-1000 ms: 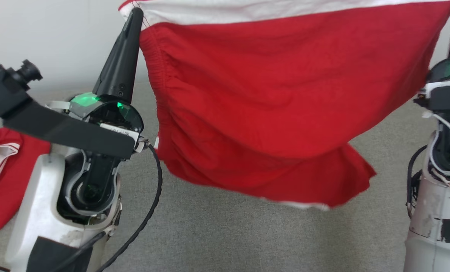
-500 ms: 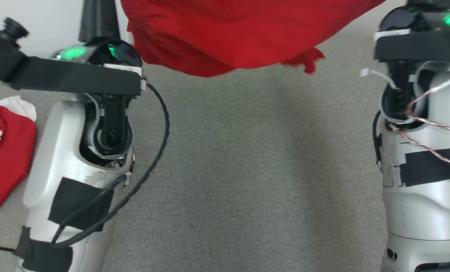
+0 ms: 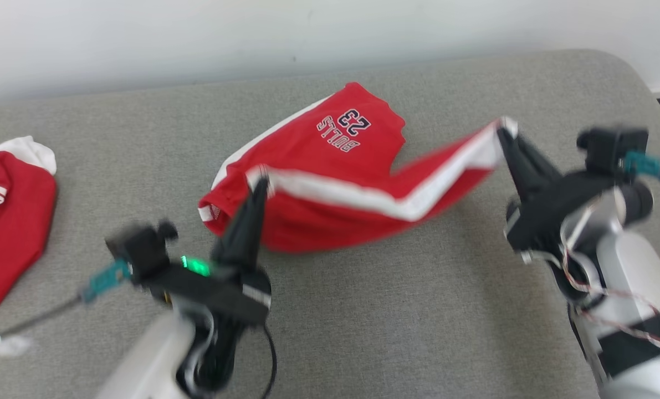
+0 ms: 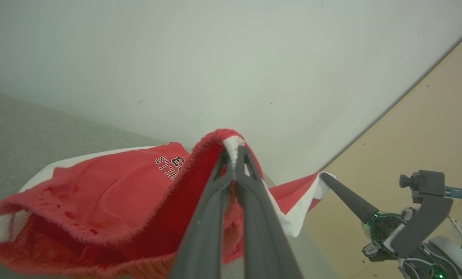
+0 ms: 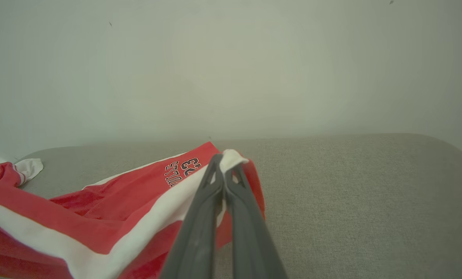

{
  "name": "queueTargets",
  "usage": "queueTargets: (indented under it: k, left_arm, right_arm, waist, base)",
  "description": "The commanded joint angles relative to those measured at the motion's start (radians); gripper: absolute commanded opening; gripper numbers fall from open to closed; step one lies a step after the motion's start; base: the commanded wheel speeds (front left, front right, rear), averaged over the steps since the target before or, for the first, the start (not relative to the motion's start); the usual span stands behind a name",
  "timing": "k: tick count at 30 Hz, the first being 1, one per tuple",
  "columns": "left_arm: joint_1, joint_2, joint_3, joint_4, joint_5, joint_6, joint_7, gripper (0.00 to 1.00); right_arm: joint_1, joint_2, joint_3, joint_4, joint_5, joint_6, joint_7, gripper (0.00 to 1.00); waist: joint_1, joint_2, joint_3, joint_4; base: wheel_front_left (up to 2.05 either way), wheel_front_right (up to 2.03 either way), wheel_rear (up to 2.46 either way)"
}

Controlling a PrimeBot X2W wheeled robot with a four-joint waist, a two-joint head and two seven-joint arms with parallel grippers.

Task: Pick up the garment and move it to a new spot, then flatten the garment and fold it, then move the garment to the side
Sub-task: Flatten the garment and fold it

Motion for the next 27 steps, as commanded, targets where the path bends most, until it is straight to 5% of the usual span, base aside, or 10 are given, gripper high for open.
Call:
queueTargets:
  k: [1,6,15,27]
  left_arm:
    - [0.043,0.018,-0.011,-0.024,-0.032,-0.001,-0.006,0.0]
    - [0.174,0.07,-0.042,-0.112,-0.112,-0.001,-0.007,0.0]
    - [0.328,0.161,-0.122,-0.093,-0.051,-0.001,0.008,0.0]
    - [0.427,0.214,-0.233,-0.103,-0.126,-0.001,0.1,0.0]
  right_arm:
    - [0.038,-0.01,-0.011,-0.024,0.014,-0.002,0.023,0.0]
    - [0.205,-0.05,-0.078,-0.127,0.06,-0.002,0.136,0.0]
    - [0.459,-0.076,-0.161,-0.306,0.094,-0.002,0.348,0.0]
    - [0.726,-0.003,-0.298,-0.468,0.161,-0.002,0.628,0.0]
  waist:
    - [-0.0001,-0.0001,-0.008,0.005]
    - [-0.0001,-0.0001,-0.022,0.021]
    - [-0.0001,-0.0001,-0.046,0.039]
    - [-0.0001,-0.0001,-0.063,0.053]
  base:
    - [0.0,0.0,0.0]
    - [0.0,0.0,0.0]
    - [0.0,0.0,0.0]
    - [0.0,0.0,0.0]
